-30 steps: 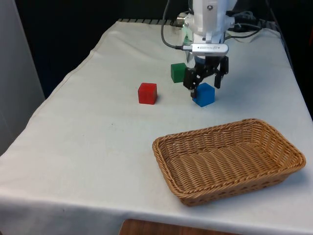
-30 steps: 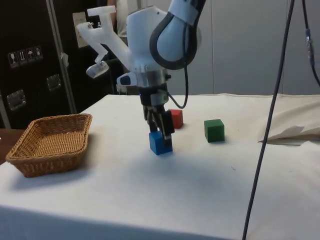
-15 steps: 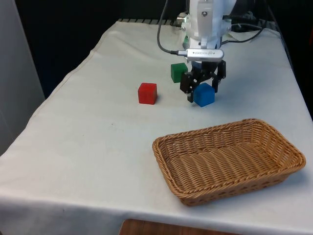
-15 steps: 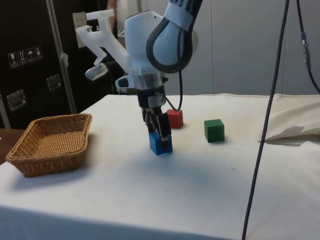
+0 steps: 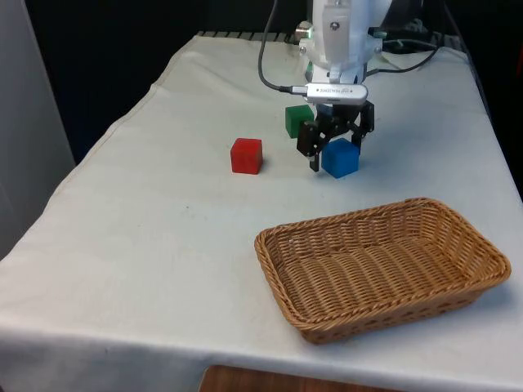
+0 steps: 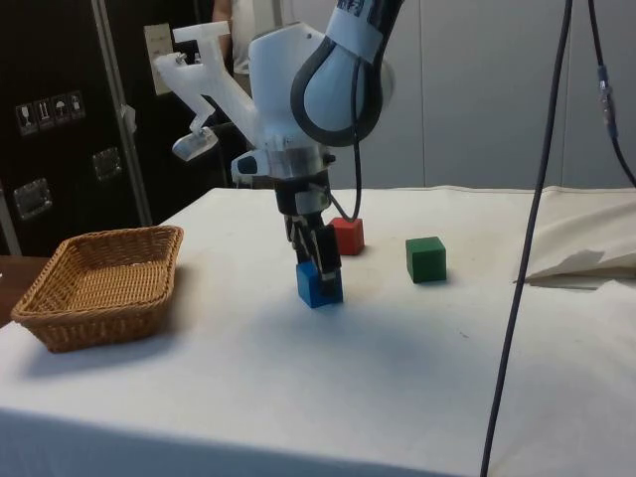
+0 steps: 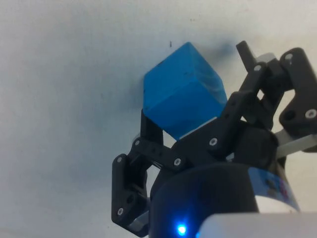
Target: Pick up the blue cube and place it into the basket.
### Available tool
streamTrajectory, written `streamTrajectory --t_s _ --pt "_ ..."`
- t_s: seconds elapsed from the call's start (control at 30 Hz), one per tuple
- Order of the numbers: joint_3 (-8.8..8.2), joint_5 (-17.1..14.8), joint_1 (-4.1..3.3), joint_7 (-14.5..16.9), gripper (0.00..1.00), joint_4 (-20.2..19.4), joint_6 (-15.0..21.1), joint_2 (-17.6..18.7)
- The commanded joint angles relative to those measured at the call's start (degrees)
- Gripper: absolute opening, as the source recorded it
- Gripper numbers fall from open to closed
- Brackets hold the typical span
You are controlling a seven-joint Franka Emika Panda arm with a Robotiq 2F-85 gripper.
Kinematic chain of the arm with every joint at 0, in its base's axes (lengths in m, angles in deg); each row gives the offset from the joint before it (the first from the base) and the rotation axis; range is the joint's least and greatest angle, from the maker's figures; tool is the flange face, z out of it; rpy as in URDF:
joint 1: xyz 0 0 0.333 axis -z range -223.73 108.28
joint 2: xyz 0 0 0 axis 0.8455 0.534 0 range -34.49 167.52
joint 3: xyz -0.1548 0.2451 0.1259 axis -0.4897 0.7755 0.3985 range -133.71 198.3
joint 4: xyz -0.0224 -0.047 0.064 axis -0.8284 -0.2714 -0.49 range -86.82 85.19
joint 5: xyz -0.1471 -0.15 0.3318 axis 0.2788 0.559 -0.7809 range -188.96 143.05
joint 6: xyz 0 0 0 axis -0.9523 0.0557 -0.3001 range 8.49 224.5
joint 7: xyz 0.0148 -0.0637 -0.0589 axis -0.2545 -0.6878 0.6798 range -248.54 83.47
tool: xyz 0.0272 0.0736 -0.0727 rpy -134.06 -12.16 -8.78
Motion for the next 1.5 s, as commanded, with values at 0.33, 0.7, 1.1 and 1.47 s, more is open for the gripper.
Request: streamTrajectory --t_s 0.33,0.7,1.1,1.47 --pt "0.0 0.0 0.06 -0.1 1.0 -0.2 -0.1 -0.7" --pt "0.17 -0.3 0.4 0.3 1.0 -0.1 0.0 -0.6" --pt "0.34 -0.5 0.57 0.5 0.01 -0.1 0.1 -0.5" --pt "0.11 -0.3 0.4 0.3 0.02 0.9 -2.6 -2.6"
